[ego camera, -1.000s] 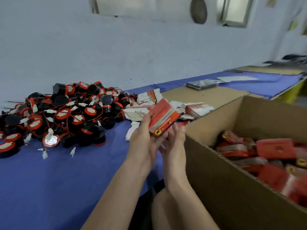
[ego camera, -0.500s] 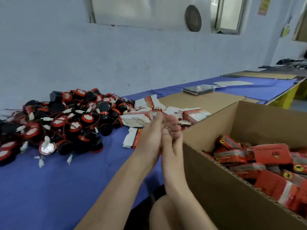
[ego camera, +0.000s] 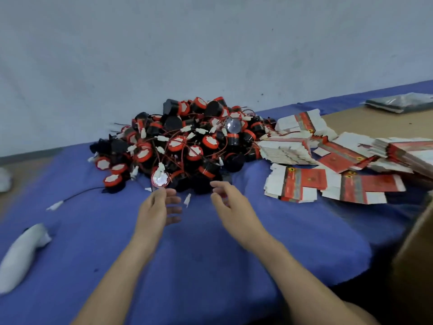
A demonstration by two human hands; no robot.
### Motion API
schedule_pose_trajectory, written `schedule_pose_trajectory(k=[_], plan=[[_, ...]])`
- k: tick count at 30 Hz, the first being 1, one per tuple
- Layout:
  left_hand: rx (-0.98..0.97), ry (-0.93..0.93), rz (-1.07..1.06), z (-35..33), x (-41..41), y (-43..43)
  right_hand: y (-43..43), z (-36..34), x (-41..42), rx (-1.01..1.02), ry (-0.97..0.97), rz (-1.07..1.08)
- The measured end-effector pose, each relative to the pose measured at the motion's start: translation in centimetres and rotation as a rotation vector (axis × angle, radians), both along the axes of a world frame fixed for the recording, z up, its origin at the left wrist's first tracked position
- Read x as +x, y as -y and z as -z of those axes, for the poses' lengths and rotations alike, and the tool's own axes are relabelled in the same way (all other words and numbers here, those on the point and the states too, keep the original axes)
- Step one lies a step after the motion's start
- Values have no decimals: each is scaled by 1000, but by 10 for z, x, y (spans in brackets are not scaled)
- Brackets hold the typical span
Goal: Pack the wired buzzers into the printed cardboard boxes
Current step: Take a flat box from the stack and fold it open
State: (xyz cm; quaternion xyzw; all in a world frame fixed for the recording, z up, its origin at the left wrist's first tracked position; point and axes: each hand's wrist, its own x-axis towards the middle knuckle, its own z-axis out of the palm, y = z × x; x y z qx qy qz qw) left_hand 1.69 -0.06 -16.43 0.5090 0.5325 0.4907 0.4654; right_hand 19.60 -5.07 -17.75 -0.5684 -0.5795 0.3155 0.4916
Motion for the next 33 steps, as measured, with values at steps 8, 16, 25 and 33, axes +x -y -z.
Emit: schedule_pose_trajectory(k=[8,16,25,33], plan=[[103,-231,-133,29,5,-17,-30,0,36,49,610,253],[143,-593,-78,26,18,-17,-18,1,83,-408,897,420],[191,-705,-21,23,21,-6,8,-1,103,-398,1051,429],[193,-734,16,19,23,-1,10,-4,95,-222,975,521]])
